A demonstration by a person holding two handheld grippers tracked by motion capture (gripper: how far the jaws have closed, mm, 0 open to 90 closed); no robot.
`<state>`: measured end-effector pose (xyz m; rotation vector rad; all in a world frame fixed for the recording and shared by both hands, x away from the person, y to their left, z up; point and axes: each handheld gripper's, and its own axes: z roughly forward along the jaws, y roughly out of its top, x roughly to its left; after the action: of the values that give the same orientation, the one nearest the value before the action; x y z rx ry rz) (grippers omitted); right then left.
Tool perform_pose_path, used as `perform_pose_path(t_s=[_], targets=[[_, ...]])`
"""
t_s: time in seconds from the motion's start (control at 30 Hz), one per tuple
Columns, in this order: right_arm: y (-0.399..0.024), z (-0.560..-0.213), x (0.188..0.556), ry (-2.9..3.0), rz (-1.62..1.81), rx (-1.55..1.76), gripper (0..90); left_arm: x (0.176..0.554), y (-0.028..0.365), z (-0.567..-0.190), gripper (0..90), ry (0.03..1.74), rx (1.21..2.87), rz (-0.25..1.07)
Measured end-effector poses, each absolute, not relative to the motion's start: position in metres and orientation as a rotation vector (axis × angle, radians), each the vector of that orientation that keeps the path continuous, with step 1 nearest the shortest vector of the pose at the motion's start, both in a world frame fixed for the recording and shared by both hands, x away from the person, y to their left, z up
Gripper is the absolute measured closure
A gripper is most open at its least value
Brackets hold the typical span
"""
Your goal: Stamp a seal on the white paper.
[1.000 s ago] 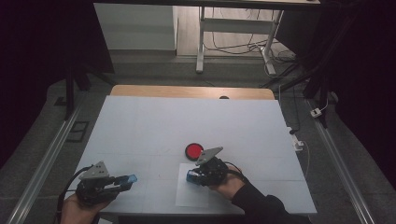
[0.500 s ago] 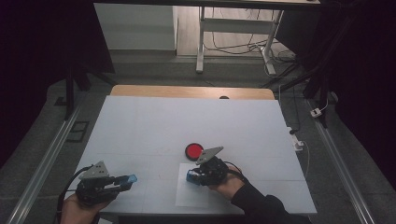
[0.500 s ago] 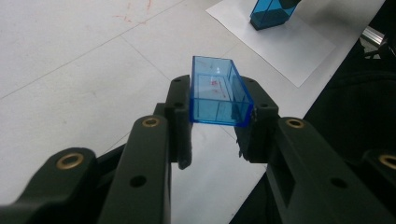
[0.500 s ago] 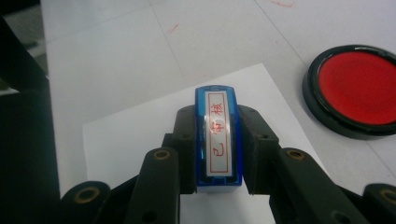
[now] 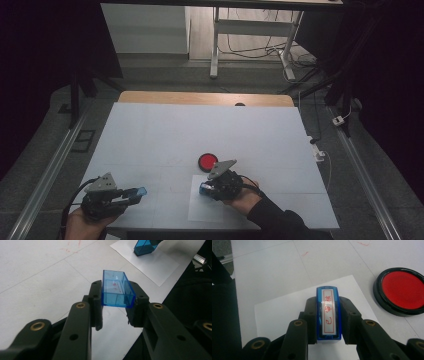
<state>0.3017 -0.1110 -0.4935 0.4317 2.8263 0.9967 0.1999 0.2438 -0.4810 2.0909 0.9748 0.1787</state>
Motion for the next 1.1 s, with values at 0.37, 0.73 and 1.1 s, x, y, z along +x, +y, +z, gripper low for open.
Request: perform_pose_path(t_s=[0.37,0.73,1.1], targets=[[-0.111,-0.49,0.301,2.811,1.019,0.404,69.8,0.2,0.244,-0.481,69.0,0.973,2.089,0.18],[-0.115,-0.479,0.302,2.811,1.072,0.403,69.9,0.2,0.245,-0.481,68.9,0.973,2.085,0.178],[-0.122,-0.468,0.307,2.805,1.118,0.407,69.9,0.199,0.245,-0.481,69.0,0.97,2.081,0.176]])
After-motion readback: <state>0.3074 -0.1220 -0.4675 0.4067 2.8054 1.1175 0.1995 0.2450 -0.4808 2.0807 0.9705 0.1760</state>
